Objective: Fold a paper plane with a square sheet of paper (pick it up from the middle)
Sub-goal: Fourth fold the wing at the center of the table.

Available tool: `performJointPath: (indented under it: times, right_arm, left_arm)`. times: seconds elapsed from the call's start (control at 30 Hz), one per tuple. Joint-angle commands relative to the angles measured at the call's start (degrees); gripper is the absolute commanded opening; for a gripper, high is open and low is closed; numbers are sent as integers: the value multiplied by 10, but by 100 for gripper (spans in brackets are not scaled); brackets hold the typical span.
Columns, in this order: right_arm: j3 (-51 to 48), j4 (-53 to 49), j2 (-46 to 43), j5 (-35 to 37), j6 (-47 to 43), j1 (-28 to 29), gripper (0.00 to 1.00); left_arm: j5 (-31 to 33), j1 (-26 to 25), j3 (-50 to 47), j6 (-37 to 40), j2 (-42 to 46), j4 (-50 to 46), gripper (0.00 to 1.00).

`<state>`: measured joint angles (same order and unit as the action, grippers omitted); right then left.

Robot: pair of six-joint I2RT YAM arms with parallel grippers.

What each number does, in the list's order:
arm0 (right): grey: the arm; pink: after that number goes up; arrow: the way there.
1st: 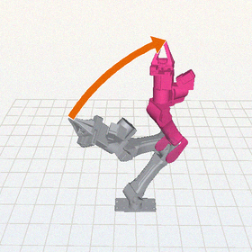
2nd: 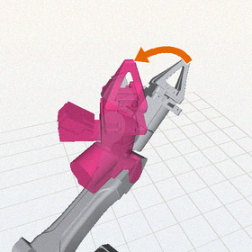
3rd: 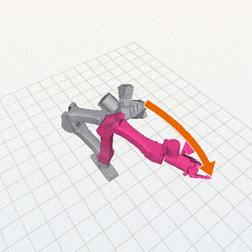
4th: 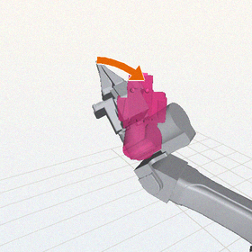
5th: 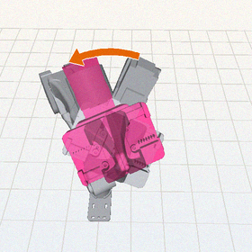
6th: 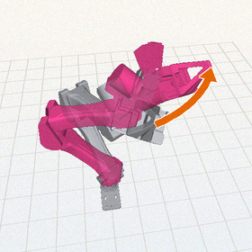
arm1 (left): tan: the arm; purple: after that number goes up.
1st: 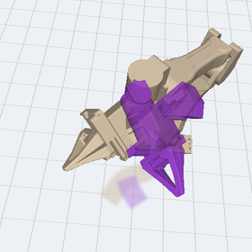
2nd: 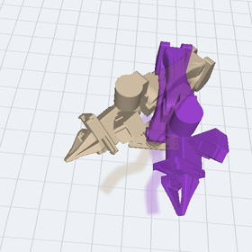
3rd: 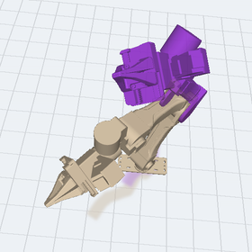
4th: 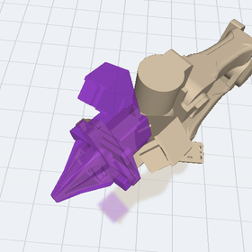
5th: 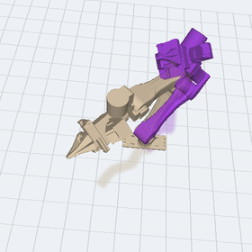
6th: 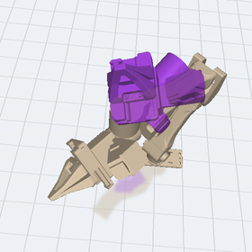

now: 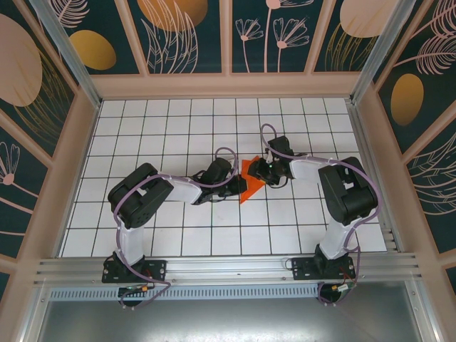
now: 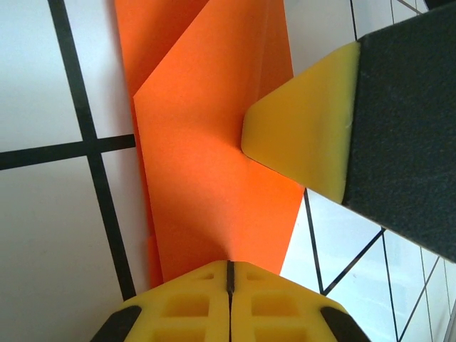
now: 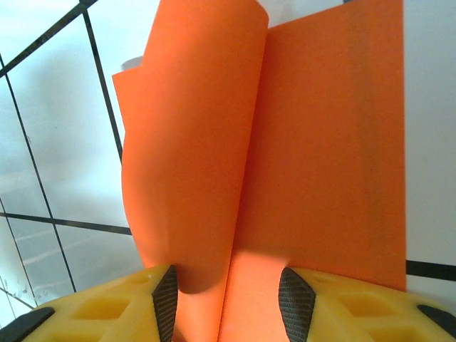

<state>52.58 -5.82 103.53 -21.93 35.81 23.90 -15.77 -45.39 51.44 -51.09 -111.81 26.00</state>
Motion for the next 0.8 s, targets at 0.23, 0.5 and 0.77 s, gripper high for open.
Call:
performJointPath:
  times: [0.23,0.5,0.77]
  right_arm:
    - [-40,-67,119,125,-23,16,51]
    - [-40,-74,125,139,-18,18,47]
    - [-37,-80,139,152,-17,21,43]
  left_arm:
    - [20,-1,-2,6,-1,-26,8]
    - [13,-1,4,11,-7,-25,9]
    - [8,-1,8,13,-9,-25,10]
